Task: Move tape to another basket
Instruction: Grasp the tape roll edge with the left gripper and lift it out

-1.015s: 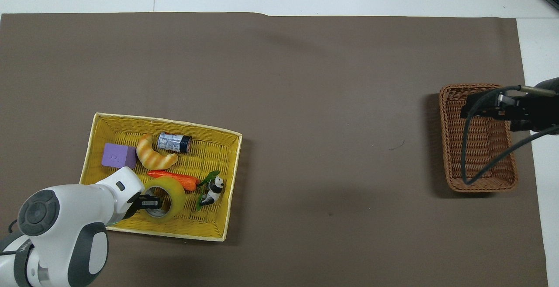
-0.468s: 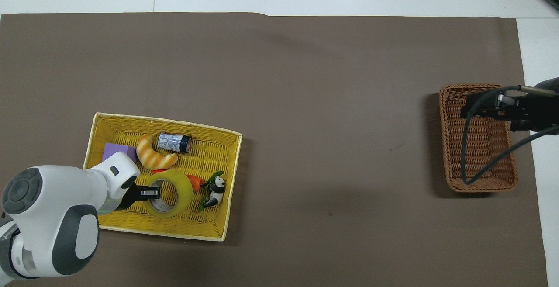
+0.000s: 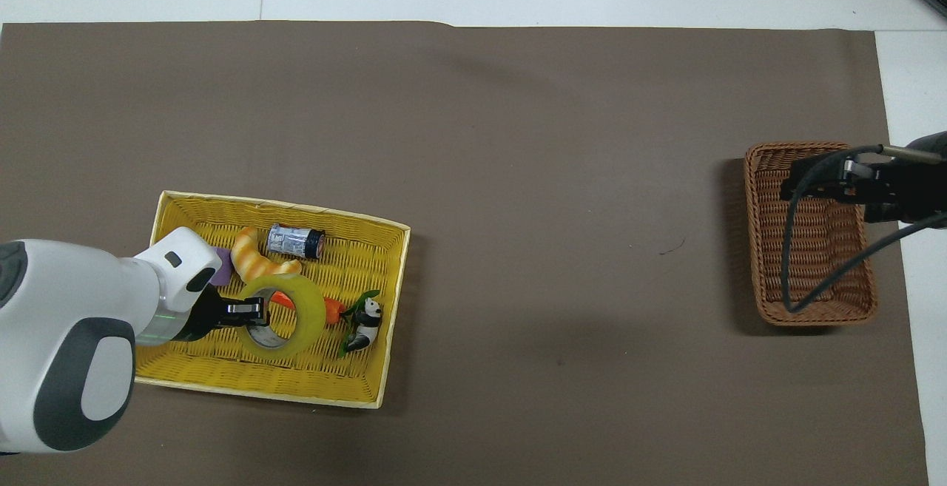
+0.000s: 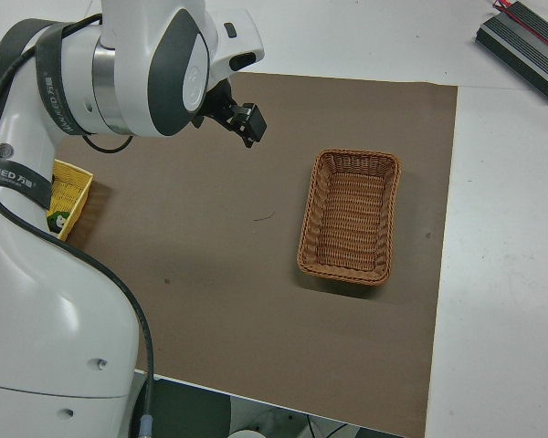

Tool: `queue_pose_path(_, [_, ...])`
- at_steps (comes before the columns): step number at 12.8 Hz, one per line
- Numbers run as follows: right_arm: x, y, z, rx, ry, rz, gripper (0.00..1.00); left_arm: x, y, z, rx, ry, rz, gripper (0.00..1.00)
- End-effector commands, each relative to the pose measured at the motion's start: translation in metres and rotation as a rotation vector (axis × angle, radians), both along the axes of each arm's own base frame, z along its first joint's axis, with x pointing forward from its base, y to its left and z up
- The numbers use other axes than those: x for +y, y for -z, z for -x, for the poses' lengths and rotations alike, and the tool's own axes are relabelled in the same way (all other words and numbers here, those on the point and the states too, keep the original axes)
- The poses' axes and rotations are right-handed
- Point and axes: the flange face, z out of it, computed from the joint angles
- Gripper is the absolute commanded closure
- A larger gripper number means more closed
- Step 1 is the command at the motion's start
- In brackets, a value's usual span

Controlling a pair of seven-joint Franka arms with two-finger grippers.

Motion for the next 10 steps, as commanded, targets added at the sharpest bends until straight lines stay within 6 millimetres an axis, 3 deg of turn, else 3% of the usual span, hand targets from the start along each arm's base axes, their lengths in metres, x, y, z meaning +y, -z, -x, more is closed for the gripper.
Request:
queue_pose_path(1, [-0.004,-0.002,0.001,0.006,-0.015,-0.008,0.0,-0.05,-0.043,-0.004,0.017,-0.021,0.017,1.0])
queue_pose_path(5, [-0.003,-0.002,0.001,0.006,-0.017,-0.008,0.0,-0.144,-0.078,0.02,0.075,-0.125,0.13,1.0])
queue_pose_path(7, [-0.004,-0.002,0.001,0.006,-0.015,-0.008,0.0,-0.172,-0.097,0.03,0.067,-0.134,0.143,1.0])
queue_pose_path(10, [-0.003,-0.002,0.001,0.006,-0.017,-0.008,0.0,-0.208,-0.11,0.053,0.072,-0.11,0.248,1.0])
